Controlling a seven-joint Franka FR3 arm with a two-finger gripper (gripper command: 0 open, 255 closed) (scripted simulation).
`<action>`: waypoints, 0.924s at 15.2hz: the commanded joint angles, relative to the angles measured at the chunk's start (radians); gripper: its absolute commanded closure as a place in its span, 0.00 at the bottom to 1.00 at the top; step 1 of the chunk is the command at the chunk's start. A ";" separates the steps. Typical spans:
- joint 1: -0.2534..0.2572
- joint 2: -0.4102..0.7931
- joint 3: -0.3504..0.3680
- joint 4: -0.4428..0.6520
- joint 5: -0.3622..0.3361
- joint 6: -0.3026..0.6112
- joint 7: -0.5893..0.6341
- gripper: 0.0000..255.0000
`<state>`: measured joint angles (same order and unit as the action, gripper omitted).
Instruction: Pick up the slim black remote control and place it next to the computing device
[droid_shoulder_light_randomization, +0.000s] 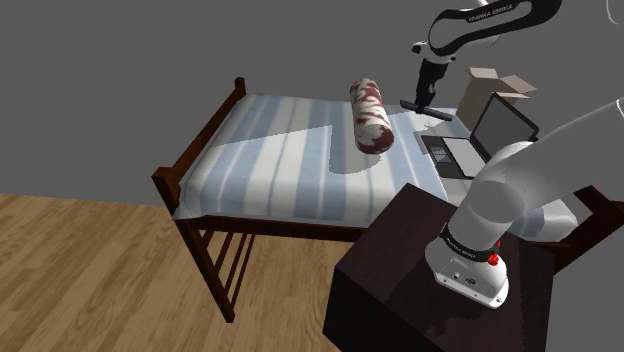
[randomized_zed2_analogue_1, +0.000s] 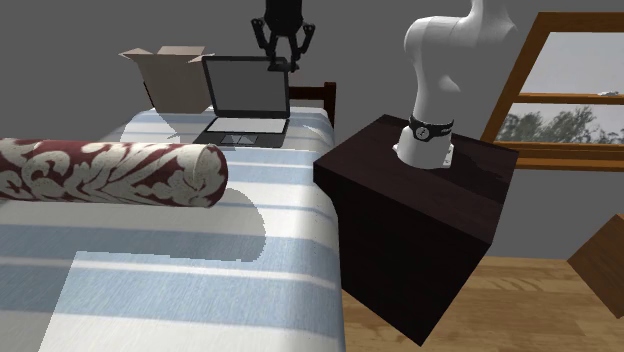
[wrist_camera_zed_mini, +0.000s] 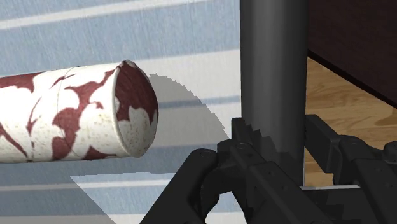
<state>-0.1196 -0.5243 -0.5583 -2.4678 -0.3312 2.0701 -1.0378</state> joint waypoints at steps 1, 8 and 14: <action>-0.026 -0.016 -0.037 -0.007 -0.022 0.000 -0.048 1.00; -0.090 -0.022 -0.174 0.035 -0.074 -0.011 -0.223 1.00; -0.107 0.018 -0.315 0.115 -0.088 -0.011 -0.385 1.00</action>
<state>-0.2265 -0.5154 -0.8482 -2.3745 -0.4199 2.0638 -1.3912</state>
